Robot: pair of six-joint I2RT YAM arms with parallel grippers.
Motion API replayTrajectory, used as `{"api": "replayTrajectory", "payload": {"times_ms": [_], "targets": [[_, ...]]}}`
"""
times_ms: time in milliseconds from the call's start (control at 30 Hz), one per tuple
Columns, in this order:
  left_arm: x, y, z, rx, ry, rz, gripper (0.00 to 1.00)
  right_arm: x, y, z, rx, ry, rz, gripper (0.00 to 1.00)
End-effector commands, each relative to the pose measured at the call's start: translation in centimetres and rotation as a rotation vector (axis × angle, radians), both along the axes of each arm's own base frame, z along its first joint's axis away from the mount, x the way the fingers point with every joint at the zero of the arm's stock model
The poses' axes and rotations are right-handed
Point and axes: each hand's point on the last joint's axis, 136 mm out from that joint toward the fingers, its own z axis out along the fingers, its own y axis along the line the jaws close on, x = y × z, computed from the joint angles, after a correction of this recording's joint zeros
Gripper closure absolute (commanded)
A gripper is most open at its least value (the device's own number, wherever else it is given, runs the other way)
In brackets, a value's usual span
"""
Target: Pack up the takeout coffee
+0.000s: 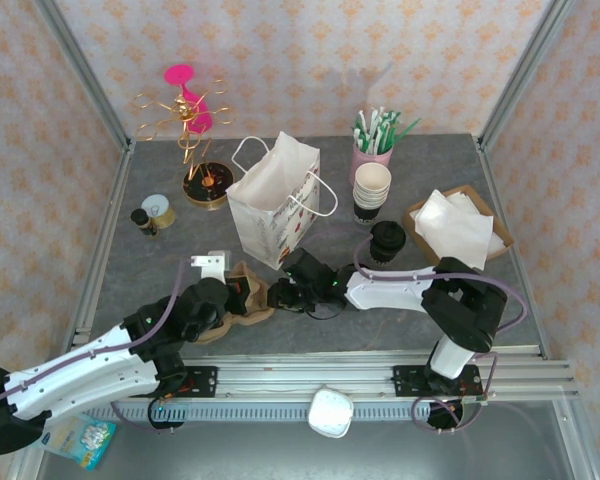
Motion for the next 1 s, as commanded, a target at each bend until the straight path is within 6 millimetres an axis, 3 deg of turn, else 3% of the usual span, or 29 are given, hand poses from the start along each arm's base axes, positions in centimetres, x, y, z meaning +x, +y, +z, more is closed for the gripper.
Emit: {"api": "replayTrajectory", "payload": {"times_ms": [0,167,433,767,967], "targets": [[0.4,1.0,2.2,-0.037,-0.050,0.053,1.00,0.2,-2.2,-2.8,-0.145,-0.004,-0.049,0.71],[0.2,2.1,2.6,-0.017,-0.057,0.082,1.00,0.4,-2.2,-2.5,-0.155,-0.013,-0.068,0.71],[-0.1,2.2,2.7,-0.029,-0.047,0.072,1.00,1.0,-1.6,-1.6,-0.181,-0.046,-0.080,0.72],[-0.6,-0.3,-1.9,0.021,0.049,-0.038,1.00,1.2,-0.3,3.8,0.000,-0.125,-0.071,0.65],[-0.4,-1.6,-2.8,0.050,0.079,-0.076,1.00,1.1,-0.2,3.8,-0.006,-0.131,-0.048,0.58]]}}
